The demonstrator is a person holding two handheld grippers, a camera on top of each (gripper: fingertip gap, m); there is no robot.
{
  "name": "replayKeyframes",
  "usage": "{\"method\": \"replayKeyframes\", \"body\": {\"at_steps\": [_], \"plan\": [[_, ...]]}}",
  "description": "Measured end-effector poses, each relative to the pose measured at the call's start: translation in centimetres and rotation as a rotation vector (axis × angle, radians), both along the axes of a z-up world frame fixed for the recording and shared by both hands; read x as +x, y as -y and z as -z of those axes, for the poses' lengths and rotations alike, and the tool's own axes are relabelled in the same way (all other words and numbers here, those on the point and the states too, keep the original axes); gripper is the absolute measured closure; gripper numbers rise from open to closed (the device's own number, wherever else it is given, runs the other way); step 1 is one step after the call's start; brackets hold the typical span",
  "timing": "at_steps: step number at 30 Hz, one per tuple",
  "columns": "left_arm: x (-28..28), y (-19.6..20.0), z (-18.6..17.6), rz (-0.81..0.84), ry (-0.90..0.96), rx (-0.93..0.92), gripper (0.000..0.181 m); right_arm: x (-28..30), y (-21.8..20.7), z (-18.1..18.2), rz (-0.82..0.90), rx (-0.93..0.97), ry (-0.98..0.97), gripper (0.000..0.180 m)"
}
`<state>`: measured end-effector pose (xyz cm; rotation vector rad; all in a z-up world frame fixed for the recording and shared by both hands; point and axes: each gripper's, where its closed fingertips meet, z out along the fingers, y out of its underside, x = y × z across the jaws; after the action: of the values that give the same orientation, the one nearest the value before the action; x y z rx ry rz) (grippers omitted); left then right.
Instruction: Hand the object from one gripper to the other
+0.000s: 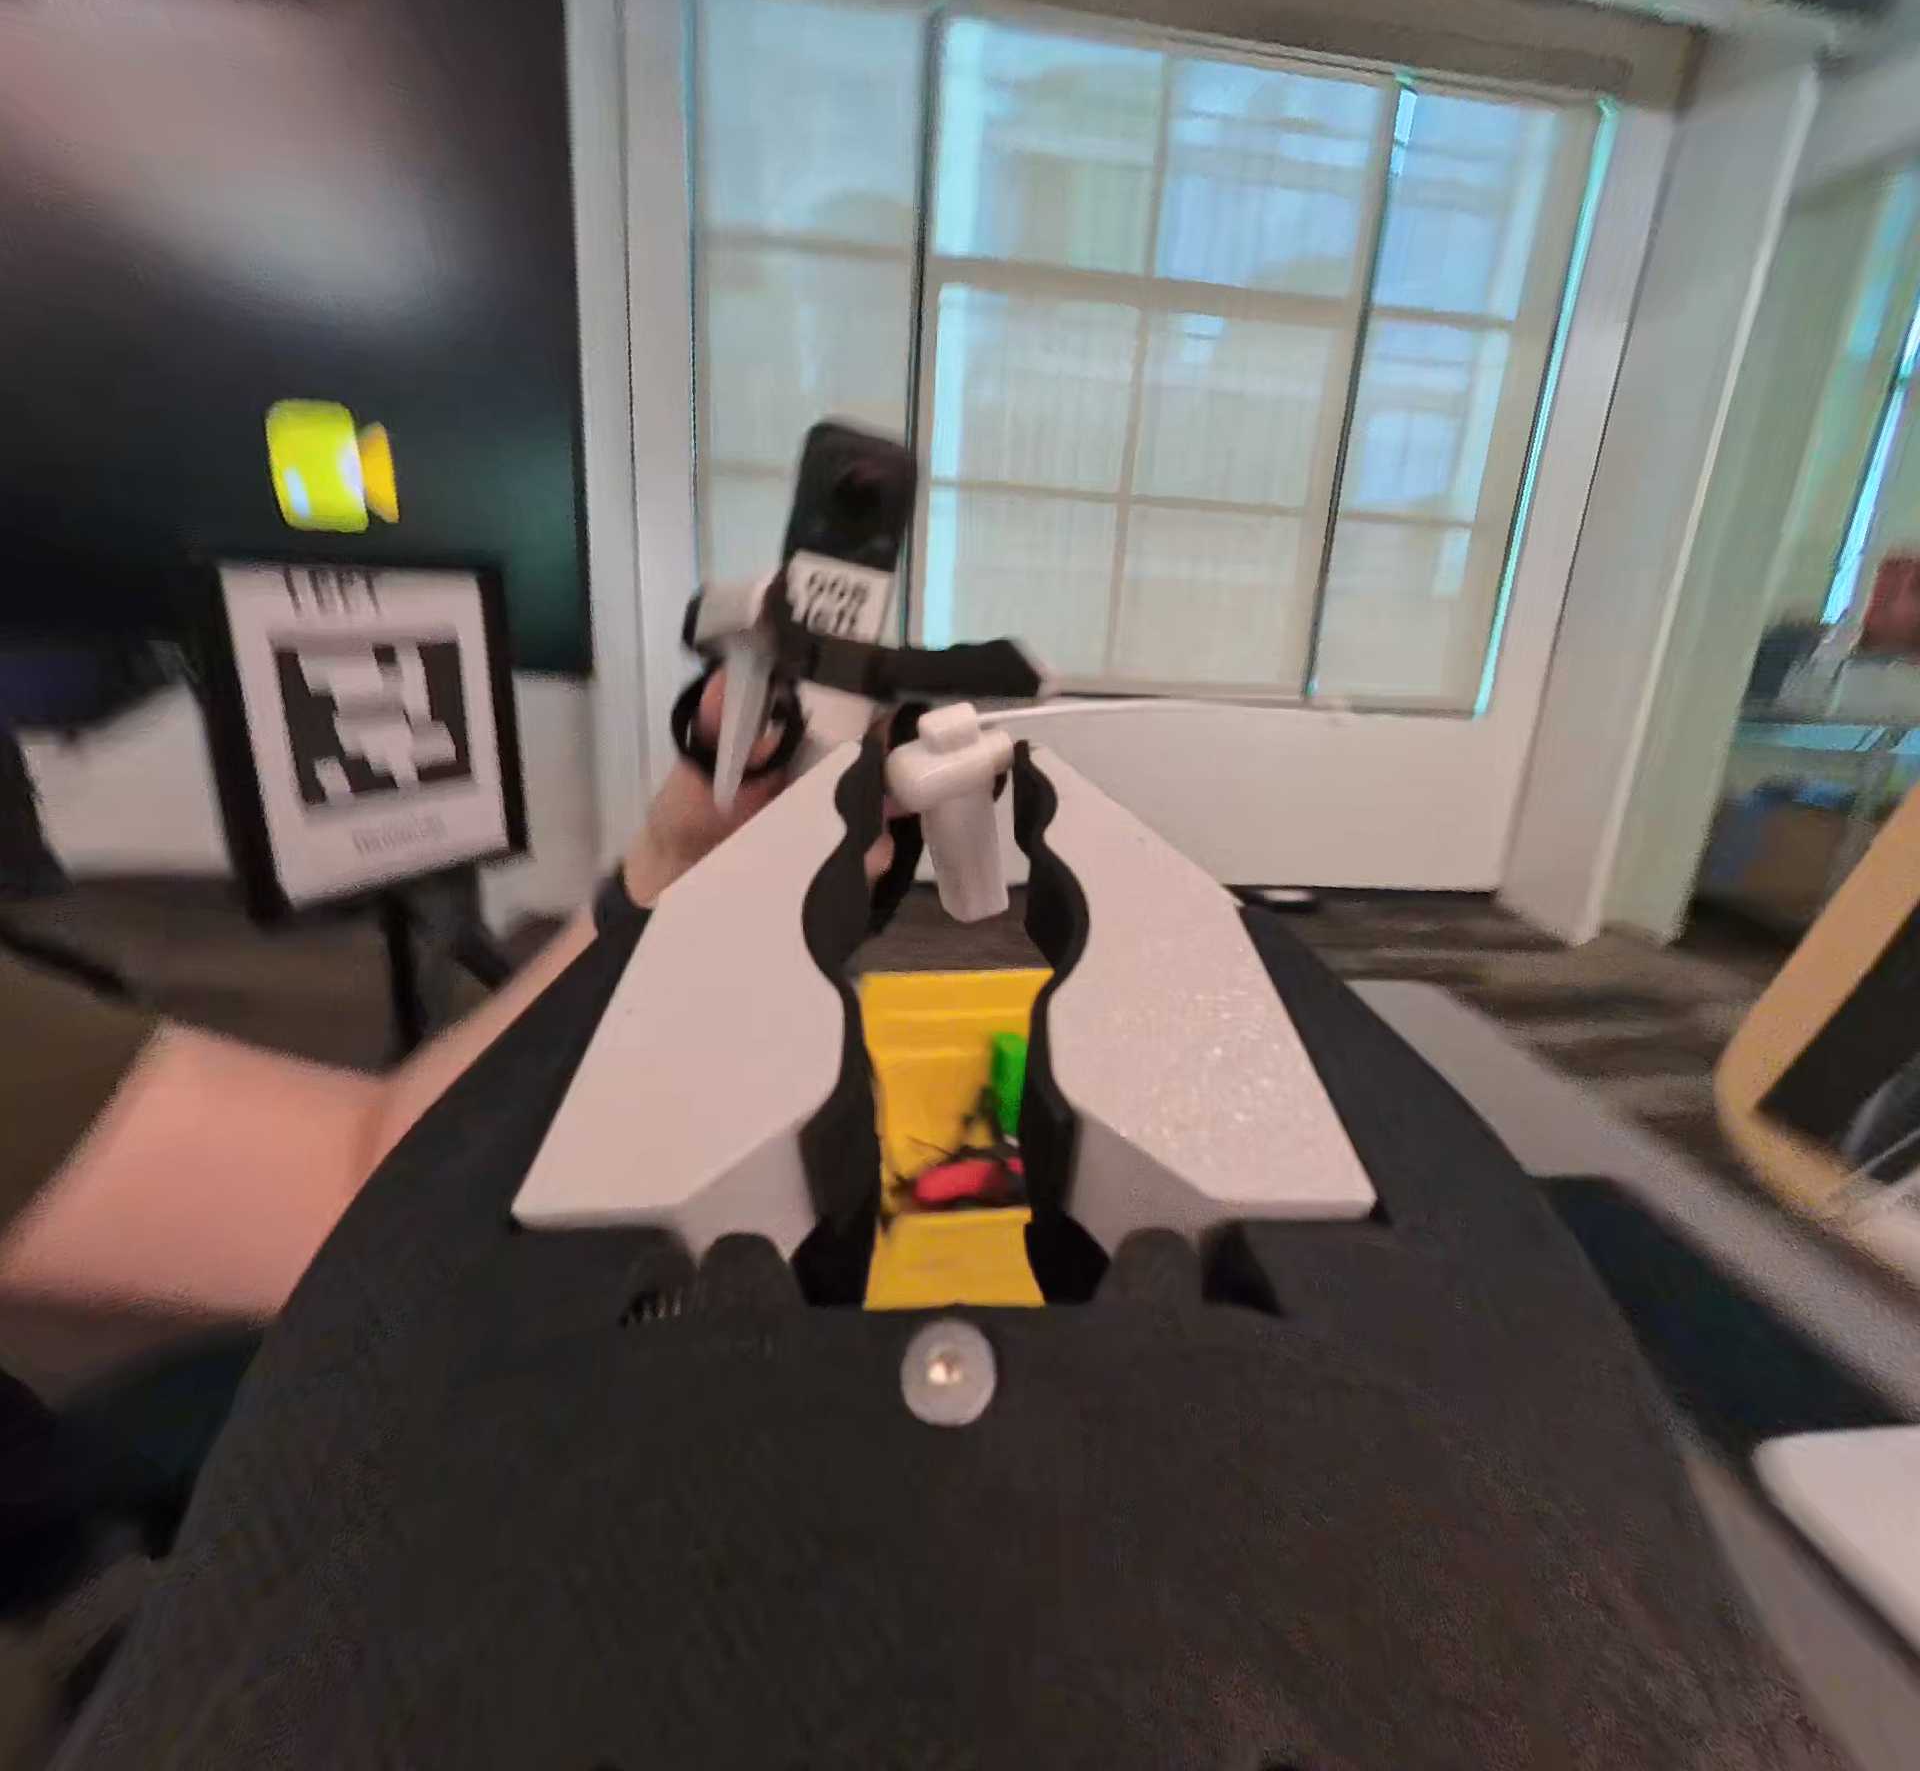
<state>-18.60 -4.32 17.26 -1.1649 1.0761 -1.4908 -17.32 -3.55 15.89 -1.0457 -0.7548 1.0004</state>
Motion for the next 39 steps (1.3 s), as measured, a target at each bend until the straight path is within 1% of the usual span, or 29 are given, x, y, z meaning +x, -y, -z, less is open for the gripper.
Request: {"method": "replayKeyframes", "body": {"at_steps": [1,2,4,6,9,11,14,18,20,21,22,25,28,29,31,34,37,39], "plan": [[0.0,0.0,0.4,-0.025,-0.031,0.044,0.128,1.0,-0.8,-0.5,-0.029,-0.106,-0.092,0.156],[0.2,-0.2,1.0,-0.054,-0.075,0.086,0.130,2.0,-1.6,-0.8,-0.062,-0.201,-0.182,0.156],[0.8,-1.0,2.6,-0.142,-0.182,0.154,0.131,3.3,-2.7,-0.6,-0.128,-0.326,-0.301,0.158],[1.6,-2.2,3.8,-0.236,-0.249,0.202,0.134,3.8,-3.9,0.5,-0.153,-0.421,-0.330,0.157],[3.0,-2.4,4.8,-0.264,-0.286,0.230,0.138,3.9,-4.7,1.3,-0.190,-0.489,-0.367,0.157],[3.6,-2.8,5.5,-0.280,-0.312,0.236,0.138,3.7,-4.5,1.3,-0.227,-0.503,-0.388,0.157],[4.1,-3.1,6.0,-0.301,-0.321,0.244,0.143,3.3,-4.3,1.3,-0.224,-0.488,-0.367,0.157],[4.4,-2.9,5.1,-0.297,-0.253,0.235,0.149,2.7,-3.9,1.1,-0.227,-0.467,-0.347,0.157],[4.5,-2.9,4.9,-0.307,-0.231,0.245,0.147,2.5,-3.7,1.0,-0.231,-0.462,-0.346,0.158],[4.6,-3.0,4.8,-0.324,-0.223,0.262,0.141,2.4,-3.7,1.0,-0.232,-0.459,-0.345,0.157],[4.6,-3.1,4.7,-0.347,-0.219,0.287,0.141,2.3,-3.6,1.0,-0.234,-0.457,-0.343,0.157],[4.8,-3.4,5.0,-0.399,-0.245,0.352,0.153,1.9,-3.3,1.0,-0.241,-0.449,-0.322,0.157],[5.0,-3.2,5.5,-0.396,-0.277,0.372,0.167,1.6,-3.1,1.0,-0.217,-0.425,-0.286,0.157],[5.0,-3.2,5.5,-0.395,-0.282,0.371,0.168,1.5,-3.1,1.0,-0.201,-0.410,-0.272,0.157],[4.8,-3.0,5.2,-0.370,-0.264,0.343,0.168,1.5,-2.7,0.7,-0.174,-0.360,-0.237,0.158],[3.9,-2.5,3.7,-0.285,-0.172,0.215,0.169,1.6,-1.9,0.3,-0.114,-0.270,-0.139,0.143],[2.3,-1.9,1.7,-0.139,-0.049,0.016,0.169,2.0,-1.0,-0.1,-0.031,-0.140,-0.030,0.141],[1.1,-1.2,0.7,-0.004,0.012,-0.122,0.169,2.6,-1.0,-0.5,0.082,-0.043,0.018,0.141]]}}
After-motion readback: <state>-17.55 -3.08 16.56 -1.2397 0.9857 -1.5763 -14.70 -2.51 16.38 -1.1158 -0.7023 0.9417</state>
